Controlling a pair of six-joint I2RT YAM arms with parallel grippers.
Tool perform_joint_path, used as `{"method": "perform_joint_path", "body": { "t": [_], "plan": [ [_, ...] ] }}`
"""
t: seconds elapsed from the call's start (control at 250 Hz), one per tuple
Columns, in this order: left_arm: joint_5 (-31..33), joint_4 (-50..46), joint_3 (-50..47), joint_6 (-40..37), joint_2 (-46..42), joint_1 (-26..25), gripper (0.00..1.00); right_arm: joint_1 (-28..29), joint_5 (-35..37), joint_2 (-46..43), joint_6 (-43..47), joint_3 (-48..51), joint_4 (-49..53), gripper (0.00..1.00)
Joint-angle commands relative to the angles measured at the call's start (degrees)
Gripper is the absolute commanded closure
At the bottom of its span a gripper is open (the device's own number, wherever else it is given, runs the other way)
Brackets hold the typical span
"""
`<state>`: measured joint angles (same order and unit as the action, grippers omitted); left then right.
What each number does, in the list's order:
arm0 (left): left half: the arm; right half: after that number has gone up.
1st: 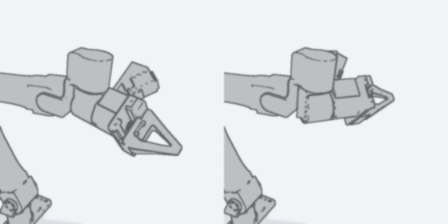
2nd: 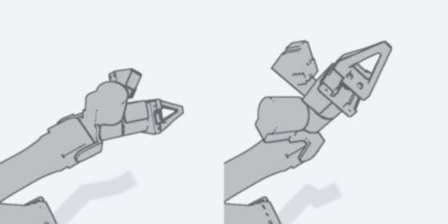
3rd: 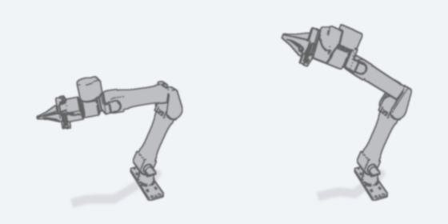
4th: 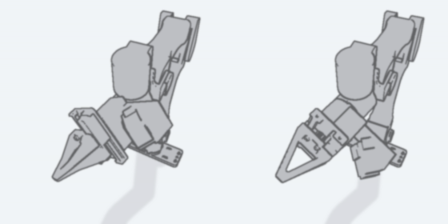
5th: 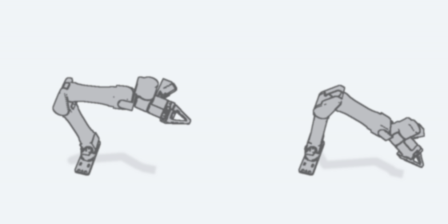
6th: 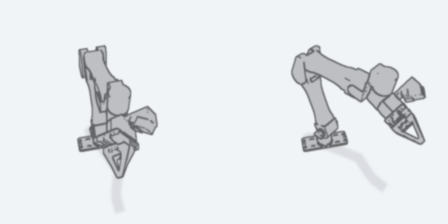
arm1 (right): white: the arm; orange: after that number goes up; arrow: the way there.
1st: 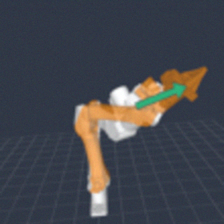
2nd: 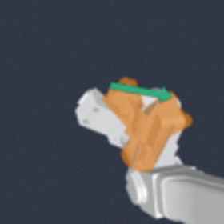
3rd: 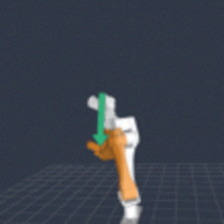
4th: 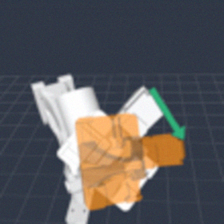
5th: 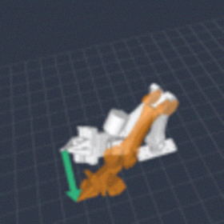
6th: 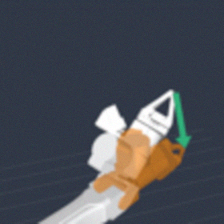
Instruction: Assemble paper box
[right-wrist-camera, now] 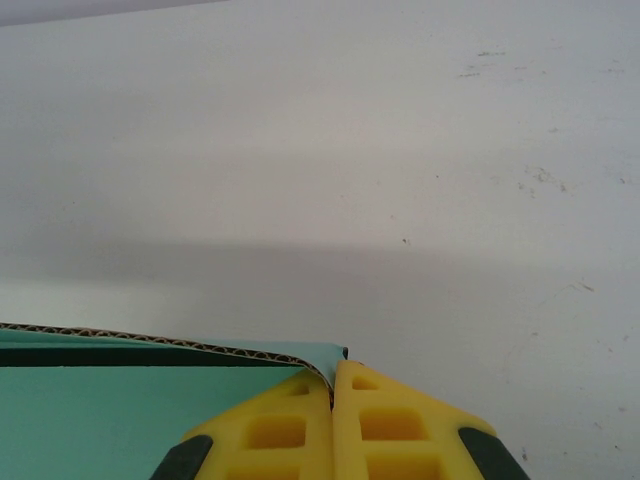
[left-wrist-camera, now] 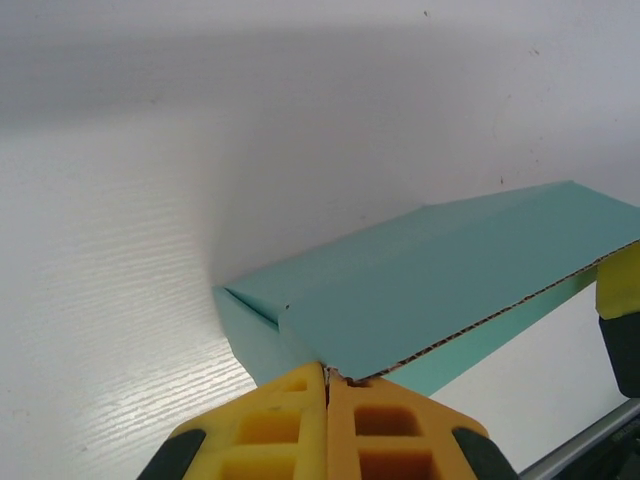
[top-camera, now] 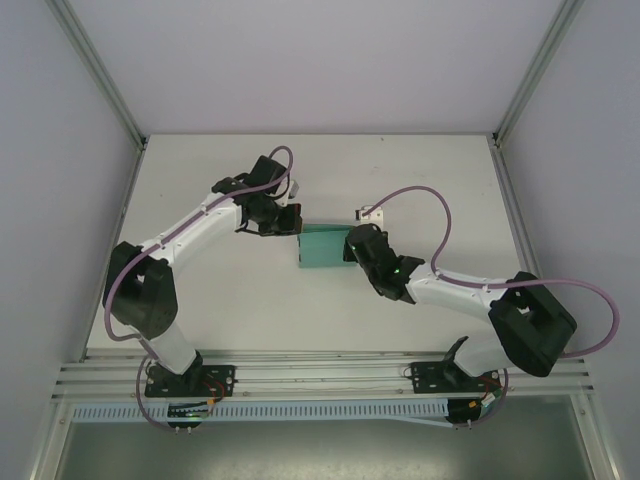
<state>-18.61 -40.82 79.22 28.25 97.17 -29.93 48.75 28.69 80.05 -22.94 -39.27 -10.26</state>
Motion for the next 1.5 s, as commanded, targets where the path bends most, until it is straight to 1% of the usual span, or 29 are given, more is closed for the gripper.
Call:
{"method": "perform_joint_path", "body": {
  "t": [0.0,0.104,0.228,0.324,0.448,0.52,0.568,0.64,0.715,0.791,0.835,0.887,1.003,1.079,1.127,1.183,1.211,1.271,1.283,1.355,1.403,1.495],
  "plan": [
    [-2.2,-4.2,2.6,2.6,0.5,0.0,1.00,1.1,-2.6,3.5,-1.9,3.6,13.3,1.00],
    [-2.6,-4.6,2.9,4.6,2.1,0.1,1.00,1.7,-1.1,3.7,-1.9,3.9,13.2,1.00],
    [-3.0,-4.2,1.9,8.4,2.3,0.3,1.00,3.2,2.6,3.8,-2.0,4.2,12.7,1.00],
    [-3.6,-5.2,2.6,9.9,3.5,0.5,1.00,4.5,5.0,4.2,-1.7,4.4,12.0,1.00],
    [-7.4,-7.3,5.6,9.4,5.0,0.7,1.00,5.7,7.1,4.2,-0.8,4.4,11.5,1.00],
    [-5.7,-10.8,8.0,8.7,5.8,0.7,1.00,5.8,7.7,4.1,-0.9,4.5,11.6,1.00],
    [-5.9,-11.5,8.2,8.8,6.0,1.0,1.00,5.8,7.6,4.0,-0.9,4.7,11.4,1.00],
    [-9.2,-10.3,7.4,9.4,6.0,1.9,1.00,5.8,7.3,3.8,-0.9,5.1,10.9,1.00],
    [-11.3,-9.7,7.4,9.6,6.5,2.6,1.00,5.8,6.9,3.9,-0.8,5.2,10.7,1.00],
    [-9.9,-11.1,8.4,9.1,7.0,2.6,1.00,5.8,6.8,3.9,-0.5,5.1,10.6,1.00],
    [-9.8,-10.6,7.4,8.5,6.5,2.6,1.00,5.8,6.9,3.9,-0.5,5.1,10.7,1.00],
    [-8.0,-9.9,5.6,8.2,5.6,2.6,1.00,5.8,7.1,3.8,-0.5,5.4,10.2,1.00],
    [-6.1,-4.1,-1.7,7.5,3.6,2.2,1.00,5.9,7.1,3.9,-0.4,6.1,8.0,1.00],
    [-6.8,0.2,-5.9,7.8,3.0,1.3,1.00,6.1,7.3,4.1,-0.4,6.1,7.7,1.00],
    [-4.1,0.9,-7.3,7.9,2.6,0.2,1.00,6.2,7.8,4.0,-0.5,6.1,7.8,1.00],
    [0.7,0.0,-7.9,7.7,2.0,-1.4,1.00,6.4,8.6,3.7,-0.7,6.3,8.0,1.00],
    [1.9,-0.3,-8.2,7.9,1.5,-1.9,1.00,6.5,8.8,3.5,-0.9,6.3,8.1,1.00],
    [1.8,0.7,-9.3,8.2,1.1,-2.8,1.00,6.6,9.3,2.9,-1.3,6.7,7.7,1.00],
    [1.5,1.2,-9.6,8.4,-0.3,-3.0,1.00,6.7,9.3,2.8,-1.3,6.8,7.5,1.00],
    [-2.0,3.6,-11.2,8.6,-2.0,-3.6,1.00,7.1,9.4,2.1,-1.2,7.4,5.8,1.00],
    [-3.0,4.3,-12.0,8.5,-2.8,-4.3,1.00,7.9,10.5,1.6,-0.9,7.6,5.4,1.00],
    [1.5,2.8,-12.9,8.0,-4.3,-6.4,1.00,9.6,13.6,0.6,-0.5,8.3,5.7,1.00]
  ]
}}
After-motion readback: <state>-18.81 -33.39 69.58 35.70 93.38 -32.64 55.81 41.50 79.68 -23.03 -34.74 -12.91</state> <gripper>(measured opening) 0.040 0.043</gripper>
